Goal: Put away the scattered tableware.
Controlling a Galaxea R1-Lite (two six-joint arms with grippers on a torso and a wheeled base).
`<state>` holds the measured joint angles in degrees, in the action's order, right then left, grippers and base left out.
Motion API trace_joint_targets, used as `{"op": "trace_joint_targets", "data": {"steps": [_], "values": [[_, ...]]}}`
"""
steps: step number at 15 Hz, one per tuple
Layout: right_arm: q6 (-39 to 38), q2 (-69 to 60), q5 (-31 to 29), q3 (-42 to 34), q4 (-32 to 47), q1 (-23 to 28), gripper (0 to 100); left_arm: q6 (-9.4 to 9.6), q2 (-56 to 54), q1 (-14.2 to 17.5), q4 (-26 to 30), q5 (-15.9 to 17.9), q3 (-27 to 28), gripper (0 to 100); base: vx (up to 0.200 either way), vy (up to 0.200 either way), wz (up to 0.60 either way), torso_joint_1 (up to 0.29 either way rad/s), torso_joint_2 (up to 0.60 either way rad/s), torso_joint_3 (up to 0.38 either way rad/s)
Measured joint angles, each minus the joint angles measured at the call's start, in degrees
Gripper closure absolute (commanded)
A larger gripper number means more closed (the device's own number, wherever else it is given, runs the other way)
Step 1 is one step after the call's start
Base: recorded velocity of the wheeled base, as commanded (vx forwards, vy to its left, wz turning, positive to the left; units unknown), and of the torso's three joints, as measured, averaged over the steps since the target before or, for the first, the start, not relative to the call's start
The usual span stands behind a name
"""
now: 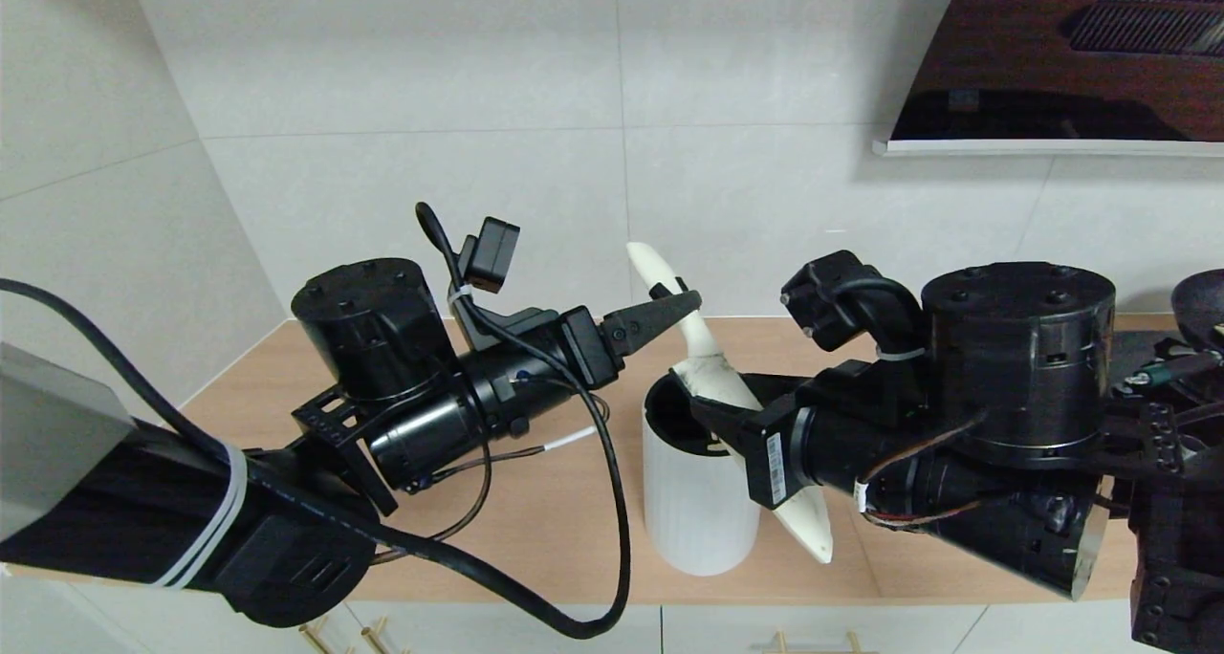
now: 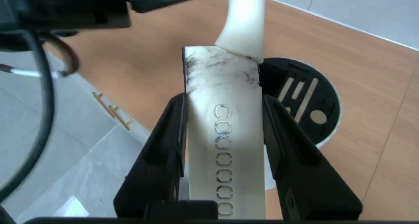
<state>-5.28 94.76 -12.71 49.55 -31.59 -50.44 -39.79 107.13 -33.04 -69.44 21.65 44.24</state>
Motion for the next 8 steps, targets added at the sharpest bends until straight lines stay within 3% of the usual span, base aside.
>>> {"op": "trace_joint_targets", "data": {"steps": [8], "values": [[-1.50, 0.48, 0.23, -0.44, 0.04, -2.06, 100, 0.07, 2.05, -1.06, -3.69, -0.37, -0.17, 0, 0.000, 0.000, 0.00, 0.000, 0.00, 0.000]]}}
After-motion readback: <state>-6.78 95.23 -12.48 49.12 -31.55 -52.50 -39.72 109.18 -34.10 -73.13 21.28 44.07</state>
